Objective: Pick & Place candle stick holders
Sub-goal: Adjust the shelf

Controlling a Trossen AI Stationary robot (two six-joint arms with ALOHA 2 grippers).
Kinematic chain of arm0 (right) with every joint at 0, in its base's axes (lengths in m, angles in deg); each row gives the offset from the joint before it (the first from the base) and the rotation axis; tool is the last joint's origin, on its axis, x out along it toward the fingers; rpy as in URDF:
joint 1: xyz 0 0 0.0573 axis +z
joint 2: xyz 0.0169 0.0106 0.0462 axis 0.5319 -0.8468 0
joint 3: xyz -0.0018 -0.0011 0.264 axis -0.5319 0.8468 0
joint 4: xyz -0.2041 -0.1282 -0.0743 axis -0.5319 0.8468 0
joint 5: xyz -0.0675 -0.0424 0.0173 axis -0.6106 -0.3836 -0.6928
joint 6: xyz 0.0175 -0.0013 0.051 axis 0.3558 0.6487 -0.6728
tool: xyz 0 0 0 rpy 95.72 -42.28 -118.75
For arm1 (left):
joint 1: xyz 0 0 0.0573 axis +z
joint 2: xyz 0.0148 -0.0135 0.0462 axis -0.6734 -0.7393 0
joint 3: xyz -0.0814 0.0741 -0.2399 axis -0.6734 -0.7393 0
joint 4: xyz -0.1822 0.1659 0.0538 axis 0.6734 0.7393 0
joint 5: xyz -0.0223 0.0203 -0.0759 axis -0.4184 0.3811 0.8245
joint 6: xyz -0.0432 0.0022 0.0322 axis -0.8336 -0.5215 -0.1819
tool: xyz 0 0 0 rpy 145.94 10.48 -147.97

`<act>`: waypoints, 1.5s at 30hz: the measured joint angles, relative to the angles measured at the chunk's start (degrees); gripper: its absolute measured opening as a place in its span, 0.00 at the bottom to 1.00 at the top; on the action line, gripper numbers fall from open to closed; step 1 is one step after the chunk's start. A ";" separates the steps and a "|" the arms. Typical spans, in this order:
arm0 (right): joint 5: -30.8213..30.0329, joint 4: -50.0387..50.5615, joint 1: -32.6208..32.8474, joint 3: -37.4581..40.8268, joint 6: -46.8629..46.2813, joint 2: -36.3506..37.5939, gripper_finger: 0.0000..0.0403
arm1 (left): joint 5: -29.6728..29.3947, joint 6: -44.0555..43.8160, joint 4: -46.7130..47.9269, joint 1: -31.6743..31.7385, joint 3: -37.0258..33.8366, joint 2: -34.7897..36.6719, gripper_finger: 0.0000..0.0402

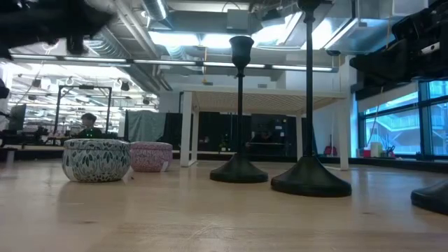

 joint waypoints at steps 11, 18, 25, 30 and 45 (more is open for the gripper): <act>0.00 0.00 -0.02 0.00 0.00 0.01 0.00 | 21.61 -6.03 -7.87 2.59 1.72 -0.26 0.01; 0.00 0.00 -0.02 -0.02 0.00 0.00 0.00 | 27.79 -5.03 13.71 2.51 12.59 -5.33 0.01; 0.00 0.00 -0.01 -0.01 0.00 0.00 0.00 | 34.32 -0.79 13.98 2.39 18.33 -19.85 0.01; 0.00 0.00 -0.02 0.00 0.01 0.01 0.00 | 34.38 0.43 12.99 2.42 20.84 -27.89 0.01; 0.02 0.00 0.00 0.00 0.00 0.01 0.00 | 46.65 -5.69 -5.43 -3.85 22.01 -41.85 0.01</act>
